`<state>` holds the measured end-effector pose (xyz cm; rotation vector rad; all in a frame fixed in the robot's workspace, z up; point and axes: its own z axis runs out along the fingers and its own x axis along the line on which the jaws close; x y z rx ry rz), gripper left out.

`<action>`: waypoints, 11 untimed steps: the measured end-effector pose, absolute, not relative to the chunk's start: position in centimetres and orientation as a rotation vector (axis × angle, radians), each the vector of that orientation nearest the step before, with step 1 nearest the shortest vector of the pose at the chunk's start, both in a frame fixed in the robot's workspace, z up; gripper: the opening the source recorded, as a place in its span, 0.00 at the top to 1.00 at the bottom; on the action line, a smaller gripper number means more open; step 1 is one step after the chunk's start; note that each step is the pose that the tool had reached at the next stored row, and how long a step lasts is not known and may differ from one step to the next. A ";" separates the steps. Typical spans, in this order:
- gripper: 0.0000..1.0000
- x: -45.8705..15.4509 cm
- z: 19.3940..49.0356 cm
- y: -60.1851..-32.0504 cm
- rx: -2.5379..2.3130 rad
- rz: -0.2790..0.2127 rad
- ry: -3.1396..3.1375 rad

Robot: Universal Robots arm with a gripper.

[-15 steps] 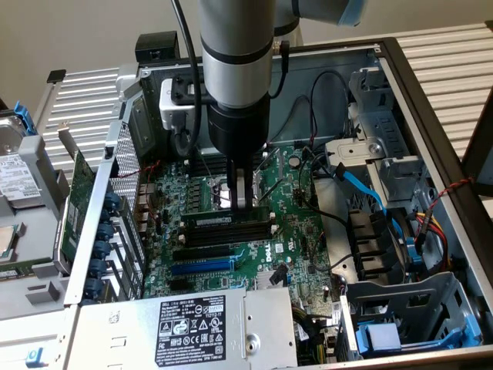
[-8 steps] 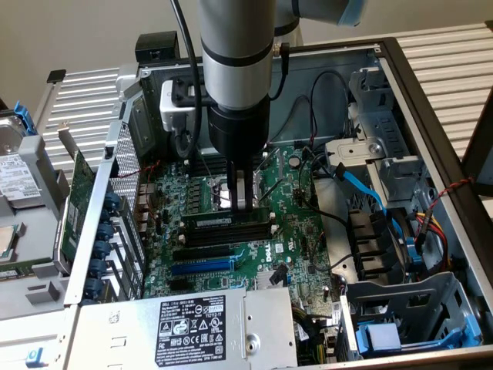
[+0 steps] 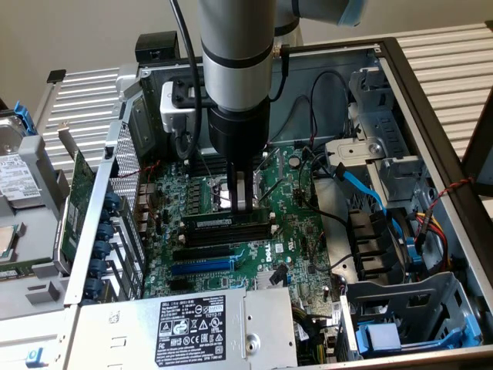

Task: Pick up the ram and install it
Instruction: 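Insert the ram into the slot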

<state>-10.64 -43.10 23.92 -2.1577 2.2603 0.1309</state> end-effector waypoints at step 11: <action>0.88 -10.6 23.9 -43.1 -2.150 0.126 2.263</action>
